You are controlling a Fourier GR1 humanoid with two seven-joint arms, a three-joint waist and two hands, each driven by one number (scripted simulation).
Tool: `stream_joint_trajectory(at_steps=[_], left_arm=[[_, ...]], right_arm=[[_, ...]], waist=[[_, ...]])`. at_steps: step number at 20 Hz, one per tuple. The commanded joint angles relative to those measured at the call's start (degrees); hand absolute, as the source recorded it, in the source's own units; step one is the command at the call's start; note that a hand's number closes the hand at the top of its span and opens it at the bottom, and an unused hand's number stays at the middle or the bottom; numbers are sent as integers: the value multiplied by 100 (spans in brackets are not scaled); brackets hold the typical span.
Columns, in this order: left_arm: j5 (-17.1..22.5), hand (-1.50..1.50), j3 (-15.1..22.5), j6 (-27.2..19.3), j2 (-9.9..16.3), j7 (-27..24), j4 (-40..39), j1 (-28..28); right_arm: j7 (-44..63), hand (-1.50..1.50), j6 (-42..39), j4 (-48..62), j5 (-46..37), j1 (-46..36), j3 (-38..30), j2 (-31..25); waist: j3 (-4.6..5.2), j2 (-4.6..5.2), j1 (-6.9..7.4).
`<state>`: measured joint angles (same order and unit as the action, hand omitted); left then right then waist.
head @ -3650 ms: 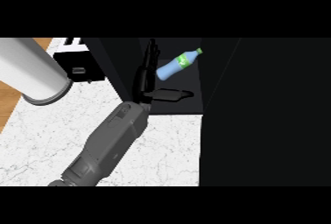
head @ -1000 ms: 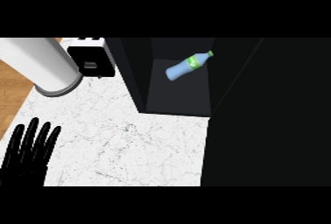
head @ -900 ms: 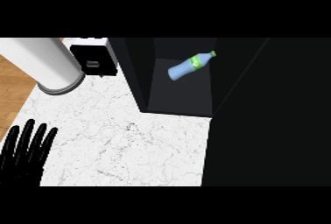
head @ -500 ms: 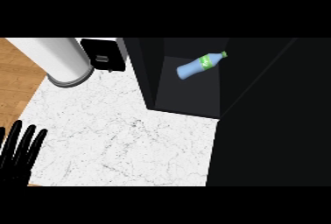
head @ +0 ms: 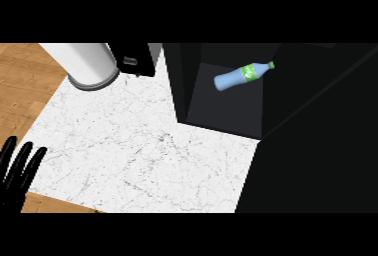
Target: Pick up the bottled water, place it into the cabinet and close the cabinet
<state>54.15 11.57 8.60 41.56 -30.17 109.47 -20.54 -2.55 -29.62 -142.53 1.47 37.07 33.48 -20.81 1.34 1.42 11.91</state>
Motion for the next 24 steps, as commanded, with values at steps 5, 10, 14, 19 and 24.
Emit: stream_joint_trajectory(at_steps=[5,10,14,19,24], left_arm=[[52,-150,-104,178,184,105,-49,112],[139,-150,-159,245,237,148,-81,75],[170,-150,-200,272,239,139,-125,84],[213,-150,-265,360,284,148,-201,141],[299,-150,-346,424,320,150,-186,114]], right_arm=[[607,150,-581,-211,-360,-1130,546,-418],[855,150,-456,-89,-189,-1503,585,-331],[1020,150,-517,-8,-168,-1812,609,-384],[1110,150,-433,93,-27,-2138,554,-243],[1199,150,-315,249,186,-2110,573,-83]], waist=[[38,20,269],[32,23,222],[49,10,249],[48,56,180],[35,95,206]])
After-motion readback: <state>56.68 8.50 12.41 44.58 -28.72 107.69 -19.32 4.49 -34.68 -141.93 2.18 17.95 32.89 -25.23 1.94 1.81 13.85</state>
